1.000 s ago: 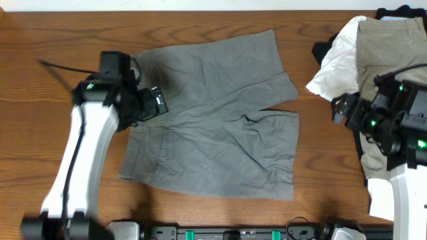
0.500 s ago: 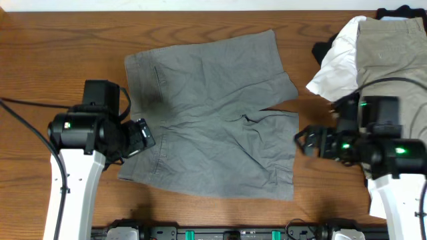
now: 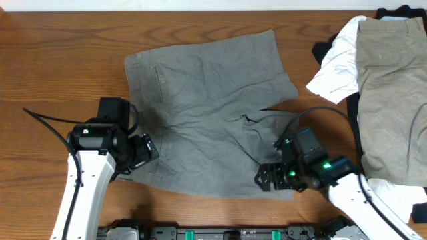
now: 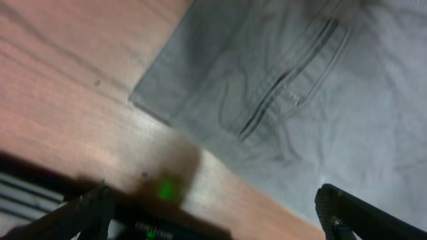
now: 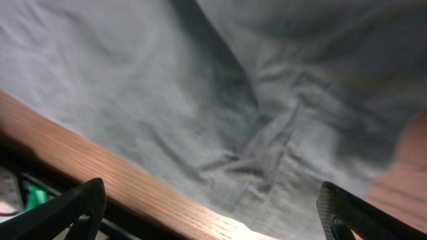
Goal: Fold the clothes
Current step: 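Move both grippers to the trouser hems at the near edge and grasp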
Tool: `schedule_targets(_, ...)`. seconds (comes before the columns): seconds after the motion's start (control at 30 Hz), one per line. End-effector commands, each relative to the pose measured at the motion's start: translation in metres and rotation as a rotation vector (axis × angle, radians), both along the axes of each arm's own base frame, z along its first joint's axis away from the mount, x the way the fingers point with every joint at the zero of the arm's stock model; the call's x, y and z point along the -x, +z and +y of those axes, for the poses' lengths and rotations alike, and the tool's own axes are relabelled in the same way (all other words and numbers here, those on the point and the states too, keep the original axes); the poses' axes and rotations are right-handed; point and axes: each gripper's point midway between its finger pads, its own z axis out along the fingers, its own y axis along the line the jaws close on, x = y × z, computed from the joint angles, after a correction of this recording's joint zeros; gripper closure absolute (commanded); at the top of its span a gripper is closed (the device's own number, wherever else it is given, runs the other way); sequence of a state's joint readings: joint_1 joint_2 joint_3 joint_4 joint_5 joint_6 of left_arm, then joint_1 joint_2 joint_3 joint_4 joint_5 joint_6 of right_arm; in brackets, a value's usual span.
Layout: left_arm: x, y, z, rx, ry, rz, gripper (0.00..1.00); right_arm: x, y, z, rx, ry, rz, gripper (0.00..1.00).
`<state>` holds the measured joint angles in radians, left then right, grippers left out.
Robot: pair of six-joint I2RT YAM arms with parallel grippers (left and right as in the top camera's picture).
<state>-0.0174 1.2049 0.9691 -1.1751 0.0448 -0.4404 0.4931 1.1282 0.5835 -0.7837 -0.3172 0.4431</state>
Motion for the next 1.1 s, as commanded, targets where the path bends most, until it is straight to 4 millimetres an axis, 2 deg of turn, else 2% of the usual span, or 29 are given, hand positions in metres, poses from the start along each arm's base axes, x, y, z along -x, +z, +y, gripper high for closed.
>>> schedule_targets(0.0,-0.001,-0.014,0.008,-0.018,-0.007,0.040,0.02,0.002,-0.016,-0.008,0.111,-0.080,0.012,0.01)
schedule_targets(0.17,-0.002,-0.039,0.014,-0.014,0.015,0.143,0.02,0.005,-0.025,-0.008,0.181,-0.117,0.022,0.01)
schedule_targets(0.43,0.003,-0.071,0.021,-0.038,0.006,0.303,0.02,0.010,-0.029,-0.017,0.242,-0.239,0.051,0.01)
schedule_targets(0.73,-0.003,-0.092,0.023,-0.046,-0.017,0.321,0.02,0.006,-0.028,-0.014,0.228,-0.250,0.042,0.01)
schedule_targets(0.87,0.009,-0.099,0.022,-0.048,0.022,0.348,0.01,0.004,-0.029,-0.011,0.213,-0.255,0.036,0.02)
schedule_targets(1.0,0.024,-0.106,0.021,-0.049,0.042,0.387,0.09,0.004,-0.031,-0.009,0.195,-0.267,0.037,0.02)
schedule_targets(1.07,0.029,-0.110,0.021,-0.051,0.058,0.396,0.17,0.005,-0.034,-0.009,0.191,-0.267,0.037,0.03)
